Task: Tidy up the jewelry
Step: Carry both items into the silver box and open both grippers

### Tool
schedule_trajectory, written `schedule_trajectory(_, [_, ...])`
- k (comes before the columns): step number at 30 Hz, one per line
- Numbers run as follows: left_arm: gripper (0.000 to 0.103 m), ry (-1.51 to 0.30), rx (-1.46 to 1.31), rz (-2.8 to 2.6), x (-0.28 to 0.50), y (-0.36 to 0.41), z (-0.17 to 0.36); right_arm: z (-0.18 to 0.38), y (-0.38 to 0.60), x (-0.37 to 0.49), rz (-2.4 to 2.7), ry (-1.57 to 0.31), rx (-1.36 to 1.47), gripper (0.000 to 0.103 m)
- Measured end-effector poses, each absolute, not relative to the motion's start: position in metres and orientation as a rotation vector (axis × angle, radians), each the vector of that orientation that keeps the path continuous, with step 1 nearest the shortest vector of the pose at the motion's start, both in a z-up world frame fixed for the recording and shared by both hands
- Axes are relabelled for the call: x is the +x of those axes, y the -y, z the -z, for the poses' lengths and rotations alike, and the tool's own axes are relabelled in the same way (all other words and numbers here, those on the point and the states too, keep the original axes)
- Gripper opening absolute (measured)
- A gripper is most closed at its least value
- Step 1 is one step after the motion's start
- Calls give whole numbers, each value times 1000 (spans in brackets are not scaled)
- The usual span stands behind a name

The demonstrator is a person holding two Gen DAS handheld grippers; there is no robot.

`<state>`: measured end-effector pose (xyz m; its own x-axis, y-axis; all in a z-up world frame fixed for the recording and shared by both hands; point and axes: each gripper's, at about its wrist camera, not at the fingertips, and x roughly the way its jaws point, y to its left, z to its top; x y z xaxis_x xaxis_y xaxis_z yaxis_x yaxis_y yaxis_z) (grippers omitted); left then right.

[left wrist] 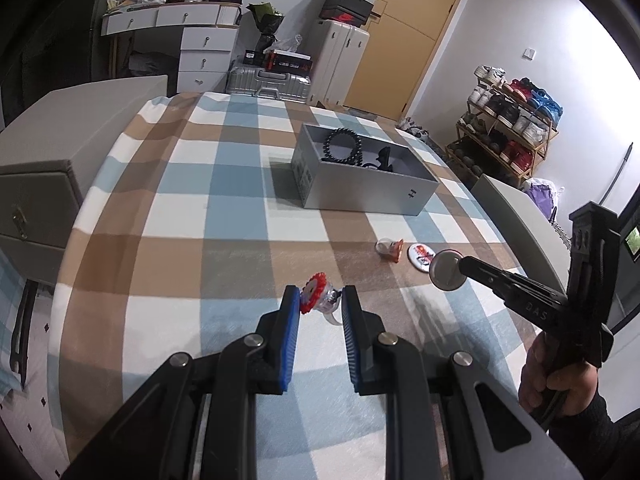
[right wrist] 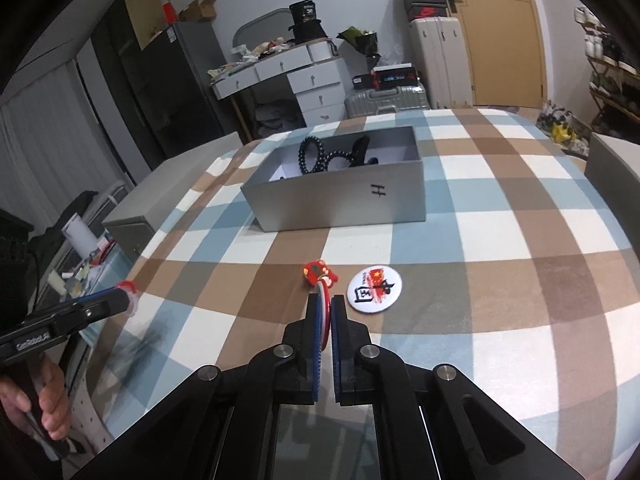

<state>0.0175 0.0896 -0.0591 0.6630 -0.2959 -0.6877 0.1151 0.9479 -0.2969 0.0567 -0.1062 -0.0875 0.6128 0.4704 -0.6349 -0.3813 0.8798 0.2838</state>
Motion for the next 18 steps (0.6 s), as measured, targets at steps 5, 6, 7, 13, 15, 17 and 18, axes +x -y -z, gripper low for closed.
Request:
schedule_trajectory(5, [16, -800, -209, 275, 38, -80, 46, 65, 111, 64, -509, -723, 117, 4])
schedule_trajectory(6, [16, -795, -204, 286, 43, -79, 43, 59, 111, 67, -512, -710, 120, 4])
schedule_trajectory(7, [16, -792, -198, 296, 50, -76, 40, 55, 112, 70, -515, -701, 124, 4])
schedule_trajectory(13, [16, -773, -167, 343, 87, -64, 26, 28, 108, 95, -550, -655, 123, 4])
schedule_trajectory(15, [16, -768, -163, 352, 97, -61, 23, 20, 106, 107, -544, -640, 117, 4])
schedule_trajectory(17, [16, -763, -172, 361, 108, -60, 22, 15, 104, 118, -558, -632, 128, 4])
schedule_trajectory(18, [16, -761, -174, 360, 113, -59, 22, 13, 104, 125, -561, -628, 136, 4])
